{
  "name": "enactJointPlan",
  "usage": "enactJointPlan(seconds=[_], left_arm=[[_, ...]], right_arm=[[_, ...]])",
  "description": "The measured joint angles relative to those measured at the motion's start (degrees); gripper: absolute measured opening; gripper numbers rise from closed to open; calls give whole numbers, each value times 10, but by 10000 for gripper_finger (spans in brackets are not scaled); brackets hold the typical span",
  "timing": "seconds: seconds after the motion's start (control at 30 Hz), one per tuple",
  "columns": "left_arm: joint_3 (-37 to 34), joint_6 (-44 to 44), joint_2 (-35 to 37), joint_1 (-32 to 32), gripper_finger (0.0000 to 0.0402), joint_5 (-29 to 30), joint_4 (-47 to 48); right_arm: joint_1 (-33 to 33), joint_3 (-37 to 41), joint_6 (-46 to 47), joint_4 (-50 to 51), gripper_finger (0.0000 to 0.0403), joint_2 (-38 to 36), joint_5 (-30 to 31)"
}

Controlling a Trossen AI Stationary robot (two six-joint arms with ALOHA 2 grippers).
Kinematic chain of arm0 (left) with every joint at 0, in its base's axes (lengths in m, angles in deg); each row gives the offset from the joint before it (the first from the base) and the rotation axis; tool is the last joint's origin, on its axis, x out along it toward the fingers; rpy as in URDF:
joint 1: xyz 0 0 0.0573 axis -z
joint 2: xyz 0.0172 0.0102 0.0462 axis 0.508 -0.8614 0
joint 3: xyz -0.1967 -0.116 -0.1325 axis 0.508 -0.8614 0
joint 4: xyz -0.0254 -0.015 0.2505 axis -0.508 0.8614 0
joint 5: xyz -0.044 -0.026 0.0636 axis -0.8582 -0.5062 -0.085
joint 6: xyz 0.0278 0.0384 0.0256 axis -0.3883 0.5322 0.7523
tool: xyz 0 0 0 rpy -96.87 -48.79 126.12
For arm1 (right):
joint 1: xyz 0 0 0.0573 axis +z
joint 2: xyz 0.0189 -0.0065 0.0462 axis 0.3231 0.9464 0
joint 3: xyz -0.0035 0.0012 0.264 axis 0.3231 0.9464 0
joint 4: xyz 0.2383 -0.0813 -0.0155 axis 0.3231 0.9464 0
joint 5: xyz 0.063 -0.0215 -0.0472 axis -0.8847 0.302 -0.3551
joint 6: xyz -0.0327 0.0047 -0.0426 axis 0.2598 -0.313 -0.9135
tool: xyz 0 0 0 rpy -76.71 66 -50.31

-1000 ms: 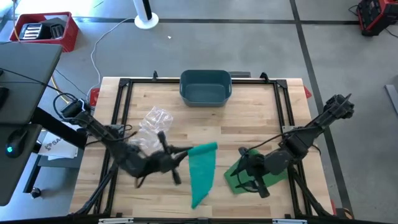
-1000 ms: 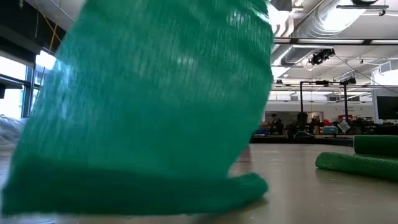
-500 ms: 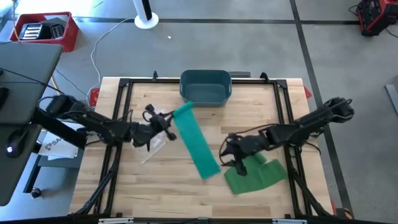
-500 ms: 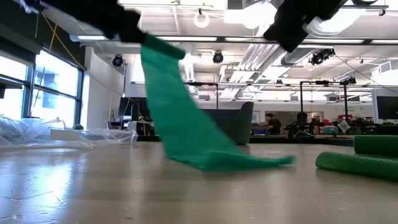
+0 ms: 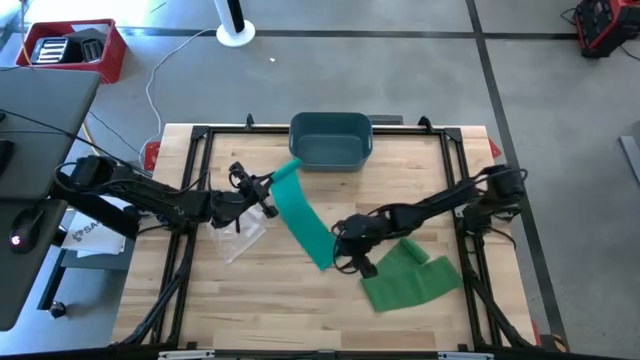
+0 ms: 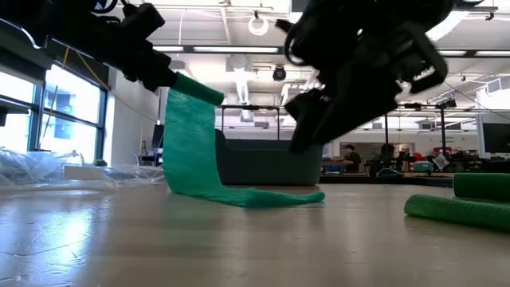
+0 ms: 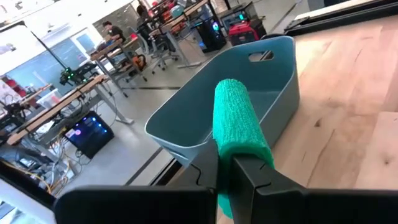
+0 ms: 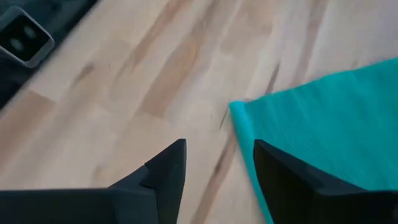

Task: Roll bandage
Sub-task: Roll the blue bandage

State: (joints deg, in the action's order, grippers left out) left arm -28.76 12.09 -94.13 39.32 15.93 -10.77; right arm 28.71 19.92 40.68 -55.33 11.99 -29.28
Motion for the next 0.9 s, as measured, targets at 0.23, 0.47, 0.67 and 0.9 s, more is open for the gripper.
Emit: enactJointPlan(seconds=[0.23, 0.47, 0.67, 0.9], left_arm=[[0, 0, 0, -6, 9, 0, 0], [0, -5, 0, -6, 9, 0, 2], [0, -4, -1, -23, 9, 2, 21], [0, 16, -1, -58, 5, 5, 42]], right_arm=[[-5, -99, -102, 95, 126, 92, 52], [-6, -138, -147, 186, 108, 120, 83], [4, -138, -127, 196, 19, 121, 75], [75, -133, -27, 276, 3, 82, 89]])
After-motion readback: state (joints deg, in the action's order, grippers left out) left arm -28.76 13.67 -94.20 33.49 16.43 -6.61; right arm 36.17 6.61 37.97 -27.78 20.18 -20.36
